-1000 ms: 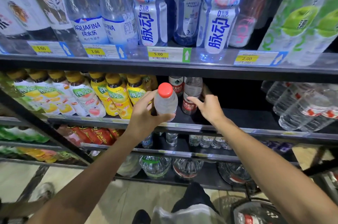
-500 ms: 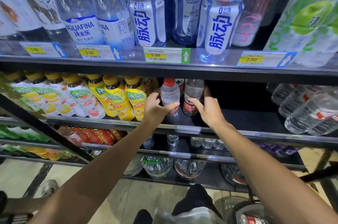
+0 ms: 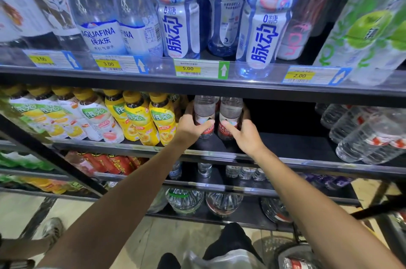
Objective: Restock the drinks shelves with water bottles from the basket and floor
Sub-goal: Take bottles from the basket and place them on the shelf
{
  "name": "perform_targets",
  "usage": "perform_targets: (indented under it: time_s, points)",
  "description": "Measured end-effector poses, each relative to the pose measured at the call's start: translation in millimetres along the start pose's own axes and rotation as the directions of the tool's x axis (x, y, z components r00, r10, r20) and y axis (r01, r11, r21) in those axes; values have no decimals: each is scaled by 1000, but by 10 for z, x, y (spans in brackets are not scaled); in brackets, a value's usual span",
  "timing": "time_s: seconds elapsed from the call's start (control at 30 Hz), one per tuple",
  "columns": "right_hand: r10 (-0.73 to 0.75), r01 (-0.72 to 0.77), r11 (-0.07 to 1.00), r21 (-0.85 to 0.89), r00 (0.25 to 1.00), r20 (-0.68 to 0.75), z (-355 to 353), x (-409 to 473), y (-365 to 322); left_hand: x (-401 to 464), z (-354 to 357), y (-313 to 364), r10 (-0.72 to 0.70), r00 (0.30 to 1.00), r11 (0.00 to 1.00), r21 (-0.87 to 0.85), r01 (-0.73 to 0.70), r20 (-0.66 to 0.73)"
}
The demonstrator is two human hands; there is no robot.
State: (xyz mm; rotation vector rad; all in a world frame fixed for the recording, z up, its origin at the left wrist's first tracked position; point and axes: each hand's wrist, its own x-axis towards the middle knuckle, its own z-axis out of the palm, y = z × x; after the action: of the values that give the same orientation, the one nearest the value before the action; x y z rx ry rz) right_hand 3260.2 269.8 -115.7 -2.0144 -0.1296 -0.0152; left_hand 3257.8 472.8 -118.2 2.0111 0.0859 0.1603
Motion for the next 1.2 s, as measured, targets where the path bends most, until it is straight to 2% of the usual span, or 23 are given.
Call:
perform_targets:
  time_s: [0.13, 0.27, 0.43, 0.57, 0.73, 0.93, 1.1, 1.2]
  points:
    - [105, -107, 994, -29, 991, -79, 136, -89, 98, -82, 91, -142, -80, 997, 995, 59, 81, -12]
    - [196, -207, 965, -159, 977, -80, 153, -71, 181, -102, 121, -198, -112, 993, 994, -25, 111, -46]
    - [157, -143, 969, -201, 986, 59, -45, 2, 246, -35, 47, -244, -144, 989, 981, -128, 146, 25]
    - [83, -64, 948, -311, 995, 50, -15, 81, 221, 15, 64, -217, -135, 987, 974, -170, 147, 84]
    - [41, 0, 920, -391, 994, 98, 28, 195, 240, 8, 147, -196, -73, 996, 991, -111, 78, 53]
    - [66, -15, 940, -342, 988, 137, 11, 289, 331, 80, 189, -85, -56, 998, 998, -19, 57, 35]
    - [75, -53, 995, -90, 962, 263, -50, 420, 368, 120, 189, -107, -100, 977, 988, 133, 75, 191]
    - [14, 21, 995, -98, 939, 343, -22, 575, 390, 194, 177, -148, -144, 968, 981, 155, 113, 203]
